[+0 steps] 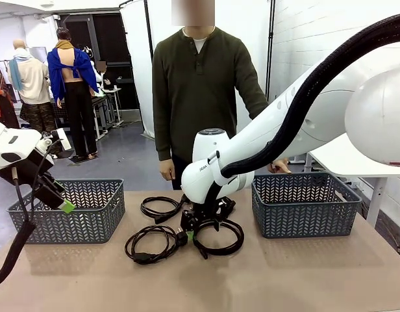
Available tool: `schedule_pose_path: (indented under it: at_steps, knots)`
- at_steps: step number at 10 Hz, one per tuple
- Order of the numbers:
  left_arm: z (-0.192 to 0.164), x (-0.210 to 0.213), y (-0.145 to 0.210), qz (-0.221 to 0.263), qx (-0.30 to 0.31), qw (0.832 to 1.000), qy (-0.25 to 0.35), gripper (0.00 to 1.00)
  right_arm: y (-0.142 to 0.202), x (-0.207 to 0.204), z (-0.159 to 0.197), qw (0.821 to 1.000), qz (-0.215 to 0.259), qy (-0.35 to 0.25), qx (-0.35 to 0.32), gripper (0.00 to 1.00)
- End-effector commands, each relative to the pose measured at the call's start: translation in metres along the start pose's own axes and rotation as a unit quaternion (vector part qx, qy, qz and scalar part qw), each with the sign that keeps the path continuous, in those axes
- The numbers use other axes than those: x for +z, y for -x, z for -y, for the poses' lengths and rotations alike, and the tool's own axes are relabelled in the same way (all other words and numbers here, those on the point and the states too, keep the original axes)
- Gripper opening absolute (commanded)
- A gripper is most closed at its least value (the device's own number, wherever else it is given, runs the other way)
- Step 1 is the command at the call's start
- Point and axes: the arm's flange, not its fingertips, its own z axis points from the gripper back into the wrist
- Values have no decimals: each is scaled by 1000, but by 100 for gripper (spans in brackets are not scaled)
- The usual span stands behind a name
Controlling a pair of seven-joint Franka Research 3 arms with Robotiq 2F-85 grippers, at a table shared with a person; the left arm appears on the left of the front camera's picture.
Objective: Organize the cables according to human instructions.
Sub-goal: Pick up a bundle of cables and place it in the basket indicated by the human.
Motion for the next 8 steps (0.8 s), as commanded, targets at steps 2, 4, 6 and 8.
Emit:
schedule_pose_path:
  at_steps: [2, 4, 6, 8]
  knots:
    - [1, 0, 1, 3, 7, 1000, 4, 100, -12, -9, -5, 1000, -5, 24, -16, 100]
    - [1, 0, 1, 3, 7, 1000, 4, 100, -14, -11, -6, 999, -10, 25, -18, 100]
    - [1, 0, 1, 3, 7, 1000, 4, 100, -16, -13, -6, 999, -12, 30, -19, 100]
    - [1, 0, 1, 3, 7, 1000, 4, 100, -17, -17, -6, 999, -14, 39, -16, 100]
